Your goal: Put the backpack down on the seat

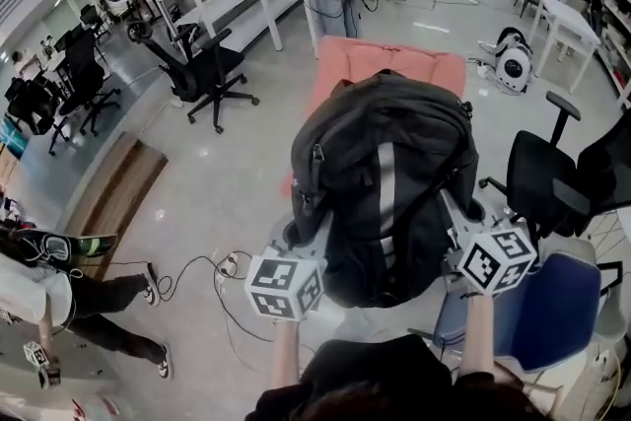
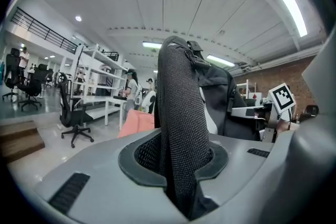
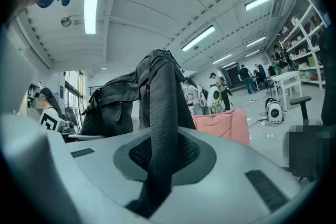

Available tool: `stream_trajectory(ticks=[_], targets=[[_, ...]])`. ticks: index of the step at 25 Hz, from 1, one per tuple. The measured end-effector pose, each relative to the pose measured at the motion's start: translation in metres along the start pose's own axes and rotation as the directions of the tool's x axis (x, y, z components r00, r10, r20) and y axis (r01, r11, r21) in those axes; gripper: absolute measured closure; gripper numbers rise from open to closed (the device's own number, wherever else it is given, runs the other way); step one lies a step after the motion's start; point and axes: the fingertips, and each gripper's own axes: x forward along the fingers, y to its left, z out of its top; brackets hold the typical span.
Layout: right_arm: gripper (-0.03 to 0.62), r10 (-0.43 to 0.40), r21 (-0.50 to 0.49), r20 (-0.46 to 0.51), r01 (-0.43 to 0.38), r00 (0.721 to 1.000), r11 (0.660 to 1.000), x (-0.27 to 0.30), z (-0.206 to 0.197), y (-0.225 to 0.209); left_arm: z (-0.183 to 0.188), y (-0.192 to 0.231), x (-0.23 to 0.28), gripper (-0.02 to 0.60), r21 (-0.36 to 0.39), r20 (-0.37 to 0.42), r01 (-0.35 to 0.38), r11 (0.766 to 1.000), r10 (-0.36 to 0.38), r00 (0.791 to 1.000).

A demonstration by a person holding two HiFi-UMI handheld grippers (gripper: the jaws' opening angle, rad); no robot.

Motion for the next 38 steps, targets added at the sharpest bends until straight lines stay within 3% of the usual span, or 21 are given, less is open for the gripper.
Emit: stream_trajectory(ticks=[12, 23, 38], targets=[[0.548, -0.075, 0.027, 0.031, 0.074, 0.997, 0.997, 0.09, 0.005, -0.009, 0.023, 0.081, 0.074, 0.485, 0.03, 0.0, 0.077, 0.997, -0.077, 0.997], [0.548, -0.102, 0.032, -0.04, 0.103, 0.994, 0.994, 0.143, -0.007, -0.018, 0.009, 0.12, 0.108, 0.485, -0.038, -0.042, 0.079, 0.996, -0.08, 0.996], [0.548, -0.055, 0.079, -0.075, 0.061, 0.996, 0.995, 0.261, -0.01, -0.128, 0.006, 0.157, 0.256, 0.485, -0.074, -0.093, 0.028, 0.997, -0.035, 0.995]])
